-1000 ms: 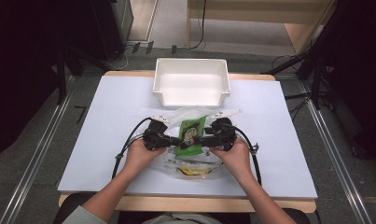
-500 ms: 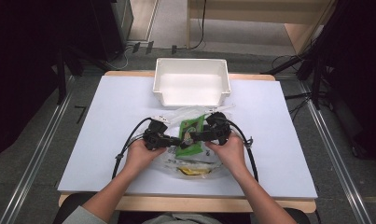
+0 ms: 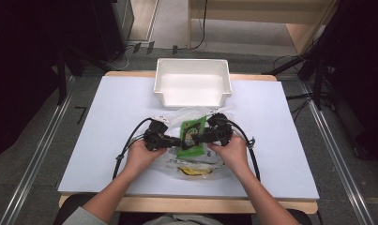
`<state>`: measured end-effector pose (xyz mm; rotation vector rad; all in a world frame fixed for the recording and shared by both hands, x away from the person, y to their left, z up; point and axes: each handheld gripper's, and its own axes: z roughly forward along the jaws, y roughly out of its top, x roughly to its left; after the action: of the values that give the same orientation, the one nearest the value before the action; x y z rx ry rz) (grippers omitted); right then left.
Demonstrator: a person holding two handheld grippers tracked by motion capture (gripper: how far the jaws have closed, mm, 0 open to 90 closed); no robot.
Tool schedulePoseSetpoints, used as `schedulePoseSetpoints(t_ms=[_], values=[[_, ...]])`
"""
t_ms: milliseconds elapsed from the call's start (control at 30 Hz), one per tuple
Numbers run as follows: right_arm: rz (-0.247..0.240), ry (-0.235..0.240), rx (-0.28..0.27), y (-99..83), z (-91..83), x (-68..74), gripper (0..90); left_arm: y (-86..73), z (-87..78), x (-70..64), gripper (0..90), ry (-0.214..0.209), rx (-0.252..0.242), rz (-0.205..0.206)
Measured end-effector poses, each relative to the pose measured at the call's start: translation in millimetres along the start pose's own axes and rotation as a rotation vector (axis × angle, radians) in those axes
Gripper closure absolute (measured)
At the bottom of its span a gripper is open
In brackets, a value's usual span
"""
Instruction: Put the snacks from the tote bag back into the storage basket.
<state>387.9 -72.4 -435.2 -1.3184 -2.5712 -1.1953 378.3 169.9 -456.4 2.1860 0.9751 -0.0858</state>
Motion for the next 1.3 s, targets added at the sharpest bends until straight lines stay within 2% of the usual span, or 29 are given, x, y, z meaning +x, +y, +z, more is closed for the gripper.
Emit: schedulePoseSetpoints(t_ms=[67,167,233,367,533,767,1100,1300], values=[[-0.002,0.001,0.0,0.0,-0.6,0.1,46.4,0.5,-1.9,0.6,79.2,-0.003,-0.003,-0.008],[-0.019,0.009,-0.007,-0.4,-5.2,-0.6,51.5,1.1,-9.0,3.2,76.7,-0.032,-0.04,-0.028],[-0.022,0.007,-0.01,-0.9,-6.8,-0.1,53.0,1.4,-12.3,4.0,75.6,-0.036,-0.05,-0.034],[-0.03,0.016,-0.021,-1.0,-10.7,1.1,56.3,1.6,-16.0,3.8,73.8,-0.048,-0.058,-0.032],[-0.048,0.059,-0.053,-1.4,-20.0,4.9,62.3,2.4,-24.5,1.1,66.8,-0.092,-0.102,-0.019],[-0.057,0.086,-0.071,-1.3,-26.9,9.4,66.8,1.3,-31.7,-1.9,55.6,-0.131,-0.125,-0.011],[-0.076,0.094,-0.098,-0.4,-34.8,15.4,70.3,-3.1,-36.5,-8.6,47.8,-0.135,-0.144,0.034],[-0.088,0.071,-0.13,0.6,-45.3,15.3,73.4,-3.7,-35.3,-8.2,45.9,-0.116,-0.136,0.028]])
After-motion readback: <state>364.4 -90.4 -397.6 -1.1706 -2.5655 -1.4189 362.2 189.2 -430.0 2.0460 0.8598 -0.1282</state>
